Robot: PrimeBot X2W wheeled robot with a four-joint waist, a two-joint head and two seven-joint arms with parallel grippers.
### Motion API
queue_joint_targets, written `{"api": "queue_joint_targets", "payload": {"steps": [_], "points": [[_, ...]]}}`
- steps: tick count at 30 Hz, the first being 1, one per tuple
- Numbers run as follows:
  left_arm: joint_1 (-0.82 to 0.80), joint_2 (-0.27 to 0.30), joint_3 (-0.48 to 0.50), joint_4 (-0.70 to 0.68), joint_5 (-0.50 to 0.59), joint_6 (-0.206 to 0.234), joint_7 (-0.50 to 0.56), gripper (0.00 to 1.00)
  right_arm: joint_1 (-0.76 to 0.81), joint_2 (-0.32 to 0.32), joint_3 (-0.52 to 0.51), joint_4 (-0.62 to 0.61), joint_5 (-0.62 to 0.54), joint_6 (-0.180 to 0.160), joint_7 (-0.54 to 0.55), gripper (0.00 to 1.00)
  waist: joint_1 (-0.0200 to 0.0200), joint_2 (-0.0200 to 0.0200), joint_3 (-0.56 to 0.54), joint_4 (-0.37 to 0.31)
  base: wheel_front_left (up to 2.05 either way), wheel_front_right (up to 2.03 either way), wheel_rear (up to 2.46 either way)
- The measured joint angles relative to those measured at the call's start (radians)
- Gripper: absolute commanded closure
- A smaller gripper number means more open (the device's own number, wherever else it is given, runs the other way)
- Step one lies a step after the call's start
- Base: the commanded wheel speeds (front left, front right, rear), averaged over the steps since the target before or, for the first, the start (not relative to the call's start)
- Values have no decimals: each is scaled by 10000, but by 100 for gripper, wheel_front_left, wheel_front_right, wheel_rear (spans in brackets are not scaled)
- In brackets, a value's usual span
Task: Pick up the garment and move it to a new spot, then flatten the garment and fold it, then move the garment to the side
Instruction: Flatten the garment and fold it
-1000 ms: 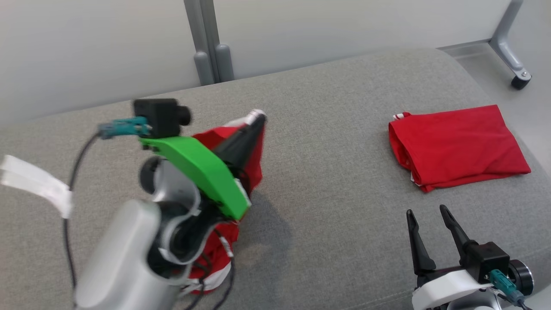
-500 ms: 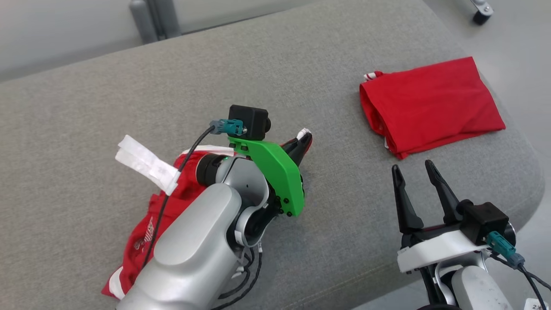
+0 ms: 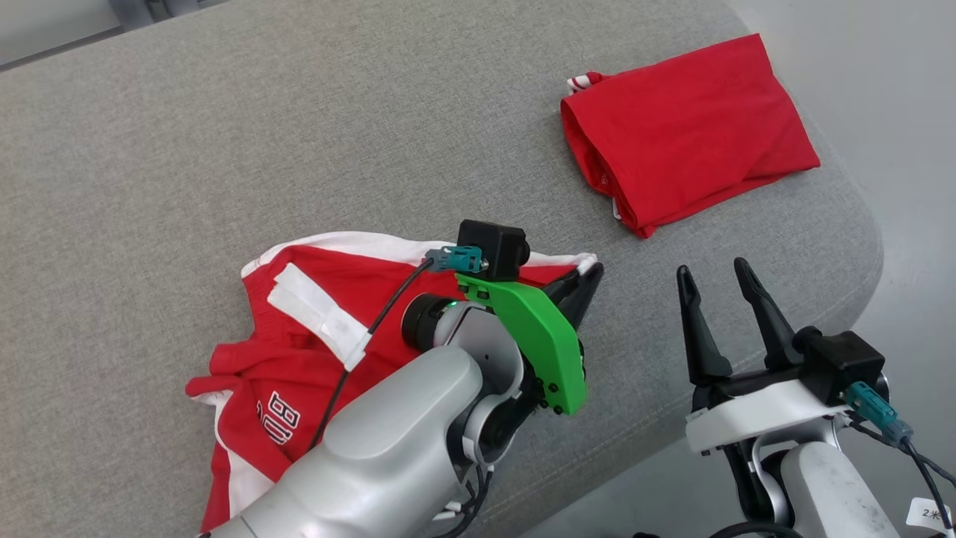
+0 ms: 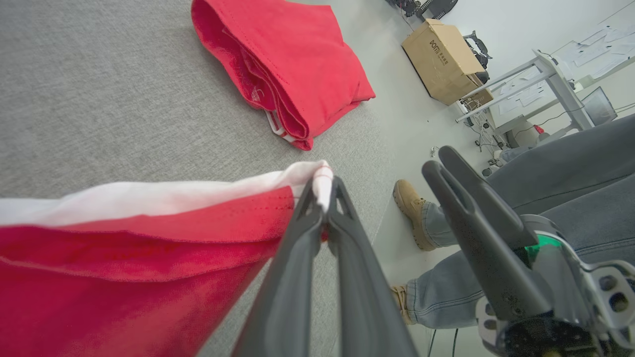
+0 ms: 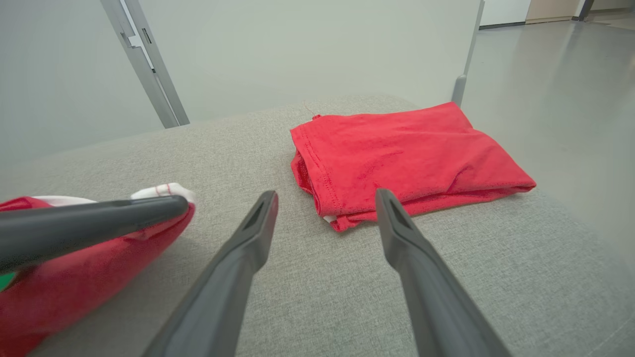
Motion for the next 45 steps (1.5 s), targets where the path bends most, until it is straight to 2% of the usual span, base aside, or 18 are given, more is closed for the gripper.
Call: {"api": "queue_joint_targets", "payload": {"steps": [4,7,12,14,20,22,24,28,36,37,38,39,45], "points": [[-412,4,-656,-23,-324,-61,-186,0,3,0,-198,0,-59,0,0,0,0,0,43,5,0,0,0],[-722,13,-878,-848,-986,-127,-424,0,212,8,-341,73,-192,0,0,0,0,0,-77,201,0,0,0],[-1313,111,-874,-1511,-1026,186,-600,0,422,8,-433,71,-336,0,0,0,0,0,-479,529,0,0,0],[-1488,688,-780,-1515,-815,418,-523,0,475,6,-487,40,-387,0,0,0,0,0,-659,652,0,0,0],[-1303,3206,-238,-727,-1114,1005,374,0,629,4,-570,-48,-470,0,0,0,0,-1,-1017,975,0,0,0],[-1125,3785,-184,-355,-1285,1049,731,0,737,8,-571,-42,-510,0,0,0,0,-1,-1046,1054,0,0,0],[-868,4109,-169,-71,-1628,980,1149,0,803,8,-575,-15,-522,0,0,0,0,-1,-1028,1106,0,0,0],[-469,4134,8,171,-2385,721,1722,0,833,8,-616,-4,-573,0,0,0,0,-1,-956,1174,0,0,0],[-476,3906,-128,800,-2422,527,2063,0,825,8,-566,46,-690,0,0,0,0,-1,-939,1273,0,0,0],[-478,3847,-121,876,-2485,458,2102,62,817,8,-550,50,-700,0,0,0,0,-1,-952,1264,0,0,0],[-478,3770,-73,926,-2598,374,2088,90,815,8,-545,56,-702,0,0,0,0,-1,-967,1256,0,0,0],[-482,3693,0,957,-2700,265,2023,100,814,8,-545,63,-719,0,0,0,0,-1,-986,1251,0,0,0],[-853,3480,660,1262,-2784,-196,1011,100,865,8,-546,119,-771,0,0,0,0,-1,-1132,1251,0,0,0]]}}
